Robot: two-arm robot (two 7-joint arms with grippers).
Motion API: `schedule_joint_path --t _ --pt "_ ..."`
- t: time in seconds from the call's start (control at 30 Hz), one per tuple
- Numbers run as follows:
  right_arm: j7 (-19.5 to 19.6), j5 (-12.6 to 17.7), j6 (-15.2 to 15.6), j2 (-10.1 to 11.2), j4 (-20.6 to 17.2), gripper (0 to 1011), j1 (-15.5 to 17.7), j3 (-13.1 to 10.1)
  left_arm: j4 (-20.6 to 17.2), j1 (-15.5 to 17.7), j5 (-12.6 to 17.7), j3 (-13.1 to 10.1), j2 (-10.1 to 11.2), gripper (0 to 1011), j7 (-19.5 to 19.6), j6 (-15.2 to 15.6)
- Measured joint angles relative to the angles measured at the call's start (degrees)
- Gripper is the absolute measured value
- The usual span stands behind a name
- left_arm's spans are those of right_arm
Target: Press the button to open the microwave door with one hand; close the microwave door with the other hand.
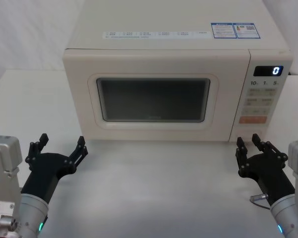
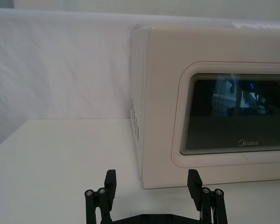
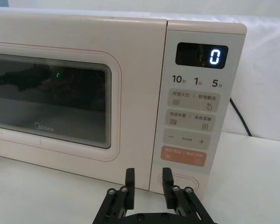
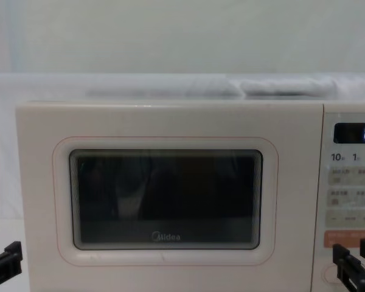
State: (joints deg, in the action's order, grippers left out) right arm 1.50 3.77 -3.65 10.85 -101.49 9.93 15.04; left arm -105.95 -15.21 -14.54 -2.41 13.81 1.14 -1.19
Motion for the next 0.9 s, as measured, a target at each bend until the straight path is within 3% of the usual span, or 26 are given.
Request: schedule_joint_path --t 0.13,0.2,0.47,0.9 --pt "0.0 0.0 0.0 0.0 0.0 301 0.0 0.0 0.0 0.0 0.0 0.0 0.0 1001 0.0 0.0" --pt "0.0 0.0 0.0 0.0 0.0 192 0.0 0.0 0.0 0.0 0.0 0.0 -0.01 1001 0.0 0.0" --pt "0.0 0.0 0.0 0.0 0.0 0 0.0 0.0 0.0 0.0 0.0 0.0 0.0 1001 0.0 0.0" --pt "0.0 0.0 0.0 0.0 0.0 0 0.0 0.0 0.0 0.0 0.0 0.0 -0.01 1001 0.0 0.0"
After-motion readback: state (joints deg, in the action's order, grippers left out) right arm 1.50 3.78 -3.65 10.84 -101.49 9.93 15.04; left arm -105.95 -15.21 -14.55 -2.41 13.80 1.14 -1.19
